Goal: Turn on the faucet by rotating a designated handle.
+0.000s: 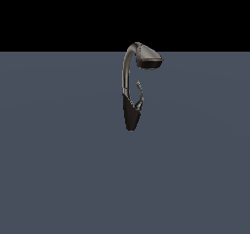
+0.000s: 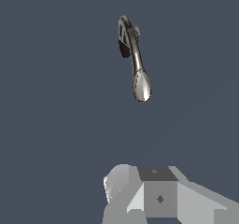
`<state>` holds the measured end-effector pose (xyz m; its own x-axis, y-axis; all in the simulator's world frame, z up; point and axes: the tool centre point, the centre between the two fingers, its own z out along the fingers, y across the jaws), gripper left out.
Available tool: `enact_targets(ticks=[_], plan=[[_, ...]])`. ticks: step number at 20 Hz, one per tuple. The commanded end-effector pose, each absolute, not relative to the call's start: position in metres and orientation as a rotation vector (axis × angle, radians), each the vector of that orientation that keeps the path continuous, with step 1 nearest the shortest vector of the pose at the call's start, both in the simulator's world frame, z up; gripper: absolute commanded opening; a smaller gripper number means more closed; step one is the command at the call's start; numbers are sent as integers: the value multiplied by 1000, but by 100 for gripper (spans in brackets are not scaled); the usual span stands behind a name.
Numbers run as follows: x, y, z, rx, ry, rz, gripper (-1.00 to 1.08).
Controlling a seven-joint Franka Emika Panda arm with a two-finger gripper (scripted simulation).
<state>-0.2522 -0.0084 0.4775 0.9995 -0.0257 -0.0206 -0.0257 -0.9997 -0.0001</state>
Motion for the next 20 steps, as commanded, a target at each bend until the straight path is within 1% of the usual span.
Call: enact_targets(ticks=[1, 14, 20], plan=[[-252, -8, 478, -3141, 40, 32, -100], [-249, -2, 478, -3103, 37, 54, -100], [-239, 0, 476, -3081, 84, 75, -100]])
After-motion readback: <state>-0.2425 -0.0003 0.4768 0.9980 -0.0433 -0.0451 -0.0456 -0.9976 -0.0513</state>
